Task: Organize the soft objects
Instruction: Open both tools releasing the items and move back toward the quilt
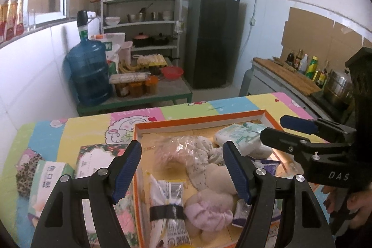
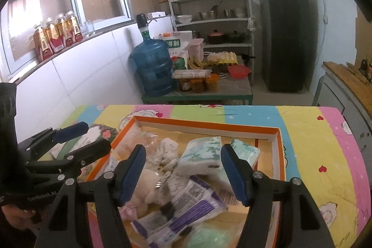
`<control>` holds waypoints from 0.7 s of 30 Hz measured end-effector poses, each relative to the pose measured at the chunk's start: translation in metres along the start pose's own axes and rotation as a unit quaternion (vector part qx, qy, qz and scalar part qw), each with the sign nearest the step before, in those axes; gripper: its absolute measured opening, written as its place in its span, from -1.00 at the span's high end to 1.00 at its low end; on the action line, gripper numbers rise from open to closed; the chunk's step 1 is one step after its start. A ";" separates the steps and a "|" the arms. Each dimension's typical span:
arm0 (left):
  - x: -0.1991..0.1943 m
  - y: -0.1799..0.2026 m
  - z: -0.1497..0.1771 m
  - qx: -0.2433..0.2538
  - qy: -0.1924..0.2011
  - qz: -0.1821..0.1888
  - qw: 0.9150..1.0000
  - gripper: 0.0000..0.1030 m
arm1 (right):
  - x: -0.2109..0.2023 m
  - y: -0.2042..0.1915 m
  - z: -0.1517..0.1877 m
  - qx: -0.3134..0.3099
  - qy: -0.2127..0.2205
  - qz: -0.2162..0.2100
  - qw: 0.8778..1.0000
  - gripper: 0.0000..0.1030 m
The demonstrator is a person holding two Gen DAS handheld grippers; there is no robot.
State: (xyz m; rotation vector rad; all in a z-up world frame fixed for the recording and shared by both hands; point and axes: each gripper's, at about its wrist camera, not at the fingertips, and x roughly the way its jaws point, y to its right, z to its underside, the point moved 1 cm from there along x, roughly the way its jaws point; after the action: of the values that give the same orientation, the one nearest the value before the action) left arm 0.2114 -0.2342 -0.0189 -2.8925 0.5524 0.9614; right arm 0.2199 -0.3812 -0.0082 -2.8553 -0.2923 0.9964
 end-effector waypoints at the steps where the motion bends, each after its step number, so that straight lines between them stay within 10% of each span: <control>1: -0.005 -0.001 0.001 0.001 0.004 -0.001 1.000 -0.44 | -0.003 -0.003 0.001 -0.002 0.003 0.001 1.000 -0.30; 21: -0.080 -0.058 0.040 -0.046 0.032 -0.020 0.998 -0.44 | -0.036 -0.077 0.023 -0.024 0.011 0.002 1.000 -0.30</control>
State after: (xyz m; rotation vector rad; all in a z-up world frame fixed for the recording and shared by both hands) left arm 0.1498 -0.1482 -0.0082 -3.0126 0.4641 0.9142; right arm 0.1669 -0.3128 0.0078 -2.9087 -0.3123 0.9701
